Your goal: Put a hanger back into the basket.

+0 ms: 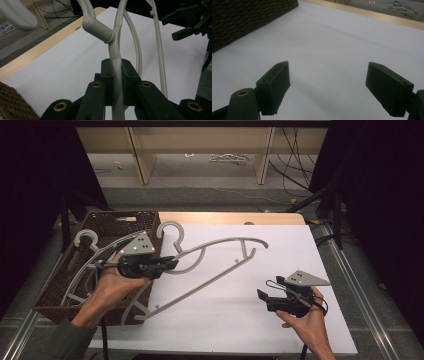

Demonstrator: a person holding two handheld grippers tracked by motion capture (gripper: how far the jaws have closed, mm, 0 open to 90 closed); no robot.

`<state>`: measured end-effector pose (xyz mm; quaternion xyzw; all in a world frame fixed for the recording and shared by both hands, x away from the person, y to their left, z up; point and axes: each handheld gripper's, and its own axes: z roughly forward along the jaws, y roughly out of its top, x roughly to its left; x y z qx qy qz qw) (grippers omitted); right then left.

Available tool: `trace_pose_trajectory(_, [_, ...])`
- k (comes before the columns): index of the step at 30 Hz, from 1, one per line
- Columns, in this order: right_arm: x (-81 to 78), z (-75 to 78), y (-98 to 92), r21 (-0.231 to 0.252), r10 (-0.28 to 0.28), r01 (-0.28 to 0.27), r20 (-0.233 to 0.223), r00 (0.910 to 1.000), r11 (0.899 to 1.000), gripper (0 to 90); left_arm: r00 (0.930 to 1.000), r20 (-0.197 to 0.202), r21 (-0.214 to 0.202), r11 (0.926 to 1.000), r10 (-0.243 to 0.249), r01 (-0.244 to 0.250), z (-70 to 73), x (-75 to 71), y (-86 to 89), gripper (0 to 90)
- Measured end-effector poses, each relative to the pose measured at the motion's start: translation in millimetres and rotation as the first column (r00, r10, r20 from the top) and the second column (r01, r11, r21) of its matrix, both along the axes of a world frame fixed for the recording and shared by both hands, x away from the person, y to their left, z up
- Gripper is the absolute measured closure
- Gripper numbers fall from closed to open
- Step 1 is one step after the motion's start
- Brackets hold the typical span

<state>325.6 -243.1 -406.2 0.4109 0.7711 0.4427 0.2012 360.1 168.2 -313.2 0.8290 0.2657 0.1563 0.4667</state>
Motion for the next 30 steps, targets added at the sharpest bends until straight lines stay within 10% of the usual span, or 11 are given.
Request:
trace_pose_trajectory(10, [-1.6, -3.8, -0.9, -0.007, 0.001, -0.001, -0.006, 1.0000, 1.000, 20.1, 0.9937, 0.063, 0.024, 0.9952, 0.093, -0.095, 22.7, 13.1, 34.1, 82.0])
trace_pose_trajectory(21, [-2.5, -6.9, -0.3, -0.007, 0.004, -0.004, -0.022, 0.9997, 1.000, 20.2, 0.9642, 0.097, 0.033, 0.9674, 0.247, -0.251, 20.0, 36.8, 88.4, 82.0])
trace_pose_trajectory(22, [-2.9, -6.8, 0.0, -0.007, -0.001, 0.001, -0.027, 0.9996, 1.000, 20.2, 0.9793, 0.109, 0.211, 0.9588, 0.171, -0.191, 26.8, 39.0, 101.9, 82.0])
trace_pose_trajectory(24, [-2.5, -7.4, 0.1, -0.011, -0.002, 0.001, -0.017, 0.9999, 1.000, 20.2, 0.9729, 0.099, 0.137, 0.9656, 0.209, -0.221, 22.3, 41.9, 104.8, 82.0])
trace_pose_trajectory(25, [-2.2, -7.9, 0.2, -0.018, 0.001, -0.001, -0.013, 0.9999, 1.000, 20.2, 0.9601, 0.086, 0.000, 0.9637, 0.266, -0.267, 14.7, 46.3, 103.8, 82.0])
trace_pose_trajectory(26, [-2.2, -7.9, 0.2, -0.018, 0.001, -0.001, -0.013, 0.9999, 1.000, 20.2, 0.9601, 0.086, 0.000, 0.9637, 0.266, -0.267, 14.7, 46.3, 103.8, 82.0])
trace_pose_trajectory(27, [-2.1, -8.2, 0.2, -0.018, 0.001, -0.002, -0.012, 0.9999, 1.000, 20.2, 0.9392, 0.114, -0.002, 0.9454, 0.324, -0.326, 11.8, 49.9, 111.1, 82.0])
trace_pose_trajectory(30, [-2.1, -8.2, -0.2, -0.020, 0.000, 0.000, -0.012, 0.9999, 1.000, 20.2, 0.9346, 0.139, 0.048, 0.9404, 0.328, -0.337, 10.3, 53.9, 122.2, 82.0])
